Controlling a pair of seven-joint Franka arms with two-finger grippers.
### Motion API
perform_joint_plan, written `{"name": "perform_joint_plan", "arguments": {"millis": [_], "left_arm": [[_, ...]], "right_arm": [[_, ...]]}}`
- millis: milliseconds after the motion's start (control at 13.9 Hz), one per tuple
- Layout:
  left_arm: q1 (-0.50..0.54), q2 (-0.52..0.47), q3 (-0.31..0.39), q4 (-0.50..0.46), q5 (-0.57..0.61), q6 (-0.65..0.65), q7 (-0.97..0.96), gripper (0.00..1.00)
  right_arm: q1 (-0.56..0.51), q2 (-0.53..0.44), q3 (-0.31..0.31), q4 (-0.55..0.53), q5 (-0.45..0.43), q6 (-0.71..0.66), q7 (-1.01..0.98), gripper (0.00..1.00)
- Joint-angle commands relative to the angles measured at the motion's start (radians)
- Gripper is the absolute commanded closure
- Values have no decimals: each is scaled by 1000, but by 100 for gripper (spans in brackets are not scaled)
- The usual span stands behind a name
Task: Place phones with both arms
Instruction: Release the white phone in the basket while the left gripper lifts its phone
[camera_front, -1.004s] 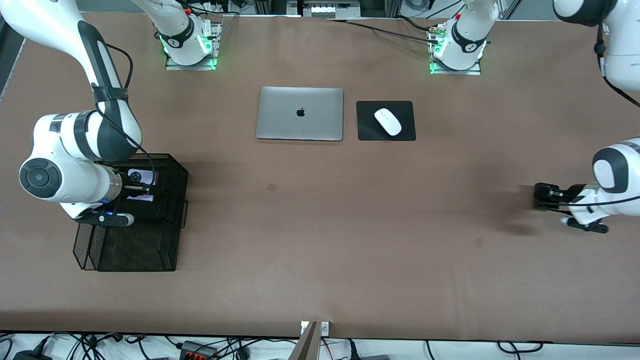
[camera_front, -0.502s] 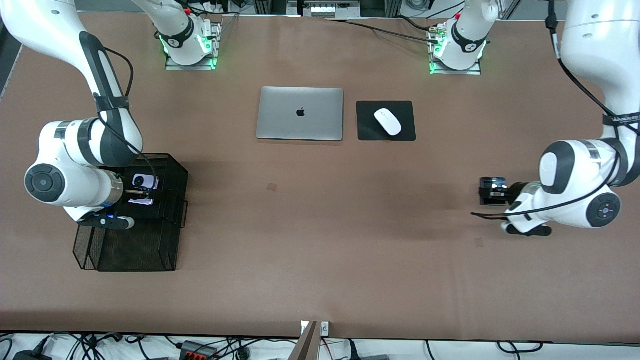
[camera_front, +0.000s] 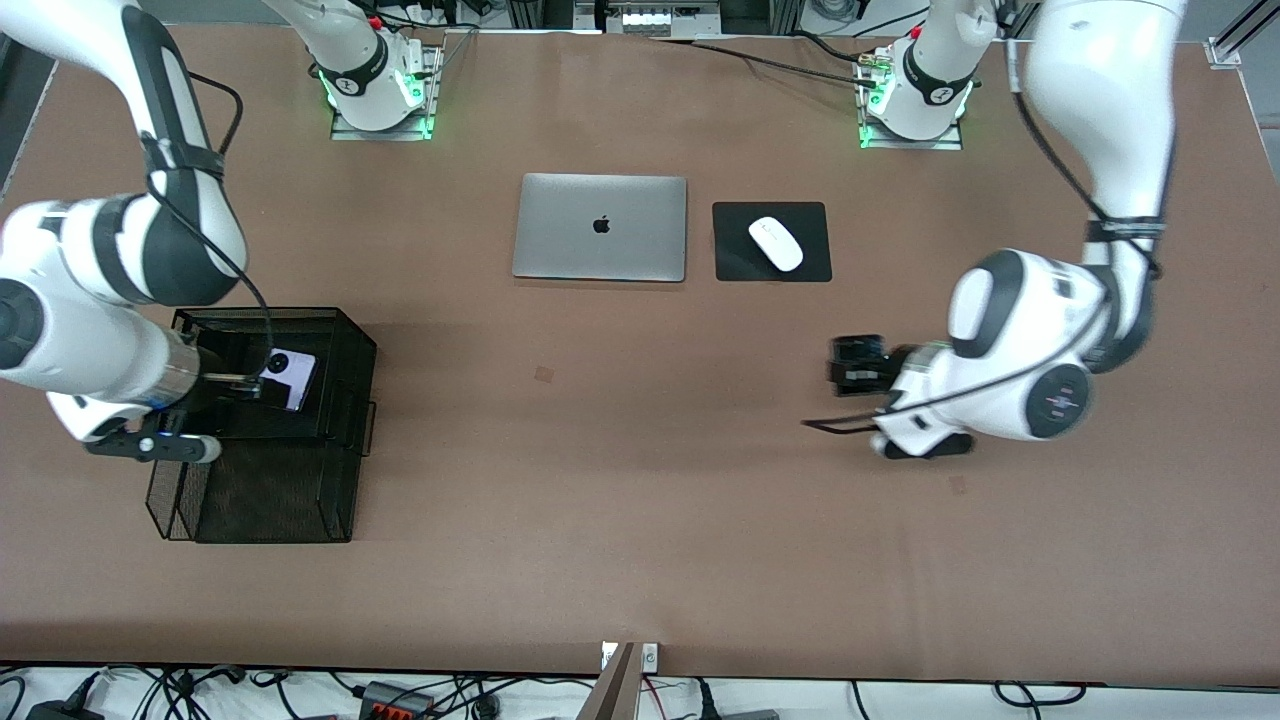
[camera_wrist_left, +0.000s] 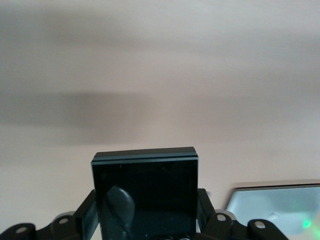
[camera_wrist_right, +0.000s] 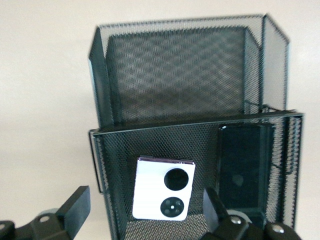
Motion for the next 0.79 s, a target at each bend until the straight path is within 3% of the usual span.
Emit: {"name": "perform_joint_plan", "arguments": {"millis": [0,215,574,717], "left_arm": [[-85,38,44,85,-91,23,-92,75],[-191,81,91,122,-218,138,-164,76],[-450,170,306,144,-561,434,-129,75],[-531,205,323,159,-638,590,-147,75]], "right_arm": [[-7,1,20,77,3,-56,-13,0],[-11,-10,20,82,1,-58,-15,0],[-7,-13,20,85,1,-58,-13,0],[-11,-17,19,85,3,-59,-15,0]]}}
